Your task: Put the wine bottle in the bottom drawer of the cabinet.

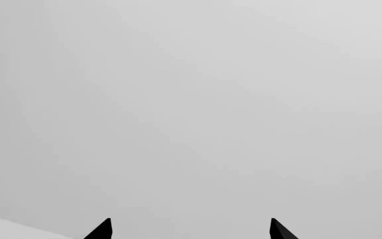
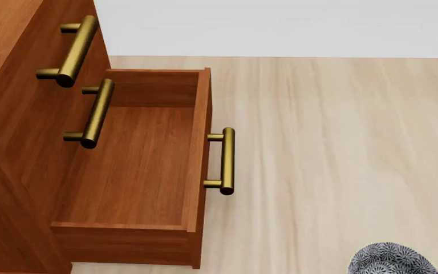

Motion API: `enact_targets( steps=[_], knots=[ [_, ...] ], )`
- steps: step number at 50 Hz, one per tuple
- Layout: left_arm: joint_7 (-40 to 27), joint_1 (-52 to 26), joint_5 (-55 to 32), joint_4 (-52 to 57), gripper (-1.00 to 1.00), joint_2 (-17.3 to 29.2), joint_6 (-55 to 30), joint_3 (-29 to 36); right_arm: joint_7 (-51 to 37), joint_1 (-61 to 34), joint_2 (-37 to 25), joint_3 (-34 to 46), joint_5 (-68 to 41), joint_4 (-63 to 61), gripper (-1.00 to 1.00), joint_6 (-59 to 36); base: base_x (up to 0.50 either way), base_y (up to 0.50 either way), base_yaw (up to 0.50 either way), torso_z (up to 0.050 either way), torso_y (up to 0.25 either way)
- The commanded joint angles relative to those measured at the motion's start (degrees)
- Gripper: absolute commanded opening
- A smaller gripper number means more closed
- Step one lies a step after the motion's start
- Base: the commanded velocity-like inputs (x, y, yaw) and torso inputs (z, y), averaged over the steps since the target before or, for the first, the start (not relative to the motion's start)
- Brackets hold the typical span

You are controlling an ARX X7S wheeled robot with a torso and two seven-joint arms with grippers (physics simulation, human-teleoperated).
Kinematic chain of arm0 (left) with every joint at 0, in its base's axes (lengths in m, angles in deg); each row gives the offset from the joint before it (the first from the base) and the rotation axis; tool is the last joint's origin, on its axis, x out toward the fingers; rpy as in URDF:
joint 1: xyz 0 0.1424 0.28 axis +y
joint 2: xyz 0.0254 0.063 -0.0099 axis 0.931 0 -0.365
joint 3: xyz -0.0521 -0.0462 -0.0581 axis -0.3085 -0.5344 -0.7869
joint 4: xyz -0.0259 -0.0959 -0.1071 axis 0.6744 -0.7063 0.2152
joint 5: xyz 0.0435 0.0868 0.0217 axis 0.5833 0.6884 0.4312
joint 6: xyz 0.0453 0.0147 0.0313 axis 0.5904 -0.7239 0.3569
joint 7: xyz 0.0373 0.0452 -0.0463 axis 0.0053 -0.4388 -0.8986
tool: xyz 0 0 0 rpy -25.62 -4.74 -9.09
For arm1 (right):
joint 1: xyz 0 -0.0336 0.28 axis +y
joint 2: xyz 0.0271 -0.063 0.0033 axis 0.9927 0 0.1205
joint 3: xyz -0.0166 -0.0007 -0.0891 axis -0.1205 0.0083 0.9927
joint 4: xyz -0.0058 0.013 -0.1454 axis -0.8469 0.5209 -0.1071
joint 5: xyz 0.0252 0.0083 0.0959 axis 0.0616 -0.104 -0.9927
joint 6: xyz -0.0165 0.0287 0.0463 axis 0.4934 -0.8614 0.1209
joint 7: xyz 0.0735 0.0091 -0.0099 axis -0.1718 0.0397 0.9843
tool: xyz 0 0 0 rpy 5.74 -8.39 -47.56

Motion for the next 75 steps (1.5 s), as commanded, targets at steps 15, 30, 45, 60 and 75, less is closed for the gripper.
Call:
enact_targets(
  steps=[15,30,45,60,75],
  knots=[
    [-0.02,0.08,-0.02,-0.52,1.0,0.03,0.37,0.23,-14.68,-8.22,-17.01,4.83,-17.96,-3.16,-1.0,10.31,0.0,0.0,0.0,0.0,0.0],
    [0.07,0.31,-0.09,-0.51,1.0,0.03,0.48,0.22,-11.88,-15.84,-33.32,12.59,-21.0,-1.65,-1.0,23.14,0.0,0.0,0.0,0.0,0.0],
    [0.13,0.37,0.23,0.44,1.0,0.51,-0.45,0.91,-0.18,-17.32,-47.25,26.52,-14.71,-2.91,-1.0,46.66,0.0,0.0,0.0,0.0,0.0],
    [0.12,0.16,0.11,0.32,1.0,0.56,-0.66,0.93,-0.59,-68.55,-25.34,55.55,-13.48,3.0,-1.0,35.0,0.0,0.0,0.0,0.0,0.001],
    [0.21,0.35,0.04,0.65,1.0,0.62,-0.86,0.88,3.12,-69.81,-20.08,54.31,-12.83,5.81,-1.0,38.72,0.0,0.0,0.0,0.0,0.001]
  ],
)
